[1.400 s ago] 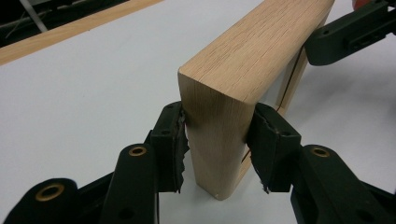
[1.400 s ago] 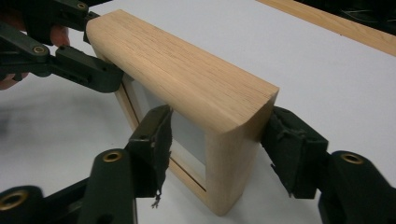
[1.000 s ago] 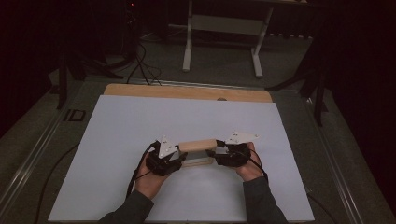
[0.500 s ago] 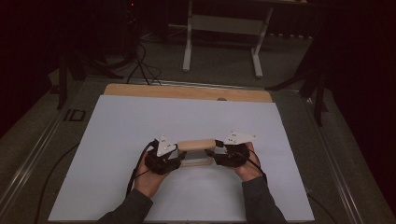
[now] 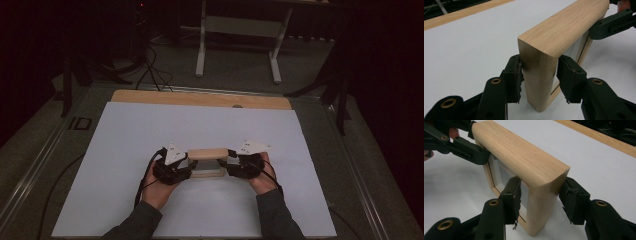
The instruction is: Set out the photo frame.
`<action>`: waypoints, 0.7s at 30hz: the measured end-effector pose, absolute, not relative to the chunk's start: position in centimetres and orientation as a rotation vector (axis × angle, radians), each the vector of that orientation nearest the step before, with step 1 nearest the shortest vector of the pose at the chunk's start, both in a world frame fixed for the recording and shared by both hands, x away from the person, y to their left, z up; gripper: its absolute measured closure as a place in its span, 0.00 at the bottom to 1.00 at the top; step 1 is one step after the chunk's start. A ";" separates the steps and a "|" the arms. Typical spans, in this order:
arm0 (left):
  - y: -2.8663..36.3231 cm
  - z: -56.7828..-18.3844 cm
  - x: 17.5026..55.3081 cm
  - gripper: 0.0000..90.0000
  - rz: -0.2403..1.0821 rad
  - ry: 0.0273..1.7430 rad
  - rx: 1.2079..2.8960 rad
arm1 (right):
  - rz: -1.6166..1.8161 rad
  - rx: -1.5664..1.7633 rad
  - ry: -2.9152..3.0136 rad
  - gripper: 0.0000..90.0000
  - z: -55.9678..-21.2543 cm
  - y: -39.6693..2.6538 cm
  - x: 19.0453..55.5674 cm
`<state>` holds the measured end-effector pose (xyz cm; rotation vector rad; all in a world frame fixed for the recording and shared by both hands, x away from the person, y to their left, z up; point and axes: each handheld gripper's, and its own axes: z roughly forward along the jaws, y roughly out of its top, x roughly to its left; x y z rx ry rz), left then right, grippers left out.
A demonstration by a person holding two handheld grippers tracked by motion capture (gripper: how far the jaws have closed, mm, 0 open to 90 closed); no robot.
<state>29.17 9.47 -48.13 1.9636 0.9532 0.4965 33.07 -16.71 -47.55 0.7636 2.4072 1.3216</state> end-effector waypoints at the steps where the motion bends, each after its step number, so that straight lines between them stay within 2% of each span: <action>1: 9.6 -48.1 29.2 0.61 0.495 0.952 1.966 | 1.322 0.763 2.408 0.58 -47.6 -16.7 33.1; 21: 10.8 -47.6 31.0 0.59 0.493 0.941 1.976 | 1.299 0.798 2.378 0.60 -47.4 -15.2 33.5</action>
